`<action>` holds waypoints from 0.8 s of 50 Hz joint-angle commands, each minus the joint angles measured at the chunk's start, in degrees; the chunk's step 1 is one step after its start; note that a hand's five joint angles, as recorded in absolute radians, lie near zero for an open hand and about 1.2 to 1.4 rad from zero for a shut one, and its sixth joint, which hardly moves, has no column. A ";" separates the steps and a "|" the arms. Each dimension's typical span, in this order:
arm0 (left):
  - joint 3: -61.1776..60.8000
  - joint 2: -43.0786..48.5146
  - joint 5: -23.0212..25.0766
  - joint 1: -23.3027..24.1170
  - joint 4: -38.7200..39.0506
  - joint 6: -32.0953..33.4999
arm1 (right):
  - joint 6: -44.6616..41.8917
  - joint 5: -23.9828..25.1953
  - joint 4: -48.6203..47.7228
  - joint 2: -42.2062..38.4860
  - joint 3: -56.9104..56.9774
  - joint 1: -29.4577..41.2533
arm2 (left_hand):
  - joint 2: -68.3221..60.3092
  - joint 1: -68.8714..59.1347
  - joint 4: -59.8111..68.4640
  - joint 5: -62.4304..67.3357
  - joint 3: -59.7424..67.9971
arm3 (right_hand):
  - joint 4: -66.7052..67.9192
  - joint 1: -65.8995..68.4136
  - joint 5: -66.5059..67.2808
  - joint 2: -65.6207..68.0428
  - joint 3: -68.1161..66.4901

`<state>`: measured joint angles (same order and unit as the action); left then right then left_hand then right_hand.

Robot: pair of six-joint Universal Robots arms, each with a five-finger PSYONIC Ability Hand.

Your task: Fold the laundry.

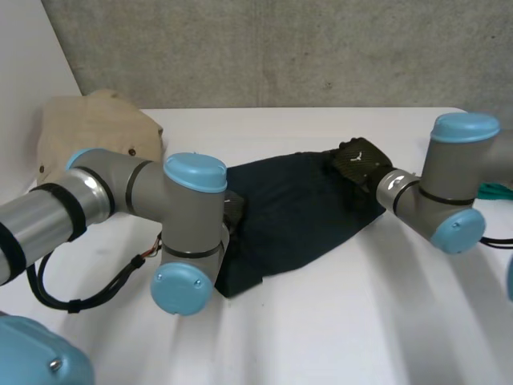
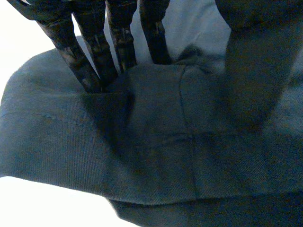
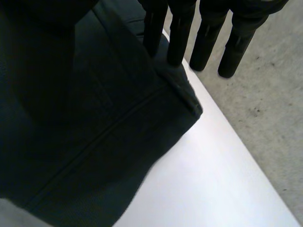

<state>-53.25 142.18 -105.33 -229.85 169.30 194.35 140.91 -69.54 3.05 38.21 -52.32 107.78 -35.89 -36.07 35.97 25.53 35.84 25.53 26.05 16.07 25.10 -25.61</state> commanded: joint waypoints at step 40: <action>16.86 -50.07 13.83 -10.97 -7.49 0.68 | 30.56 -0.25 4.95 41.76 11.28 -6.53 | -44.11 -43.93 44.03 44.47 44.16 | 54.47 53.95 53.93 54.90 -54.39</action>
<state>-37.56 94.25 -92.12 -239.90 162.44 196.79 166.17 -69.99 8.36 77.03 -40.62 102.69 -68.70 -64.74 68.43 57.25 67.66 68.36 63.88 56.64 67.02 -67.93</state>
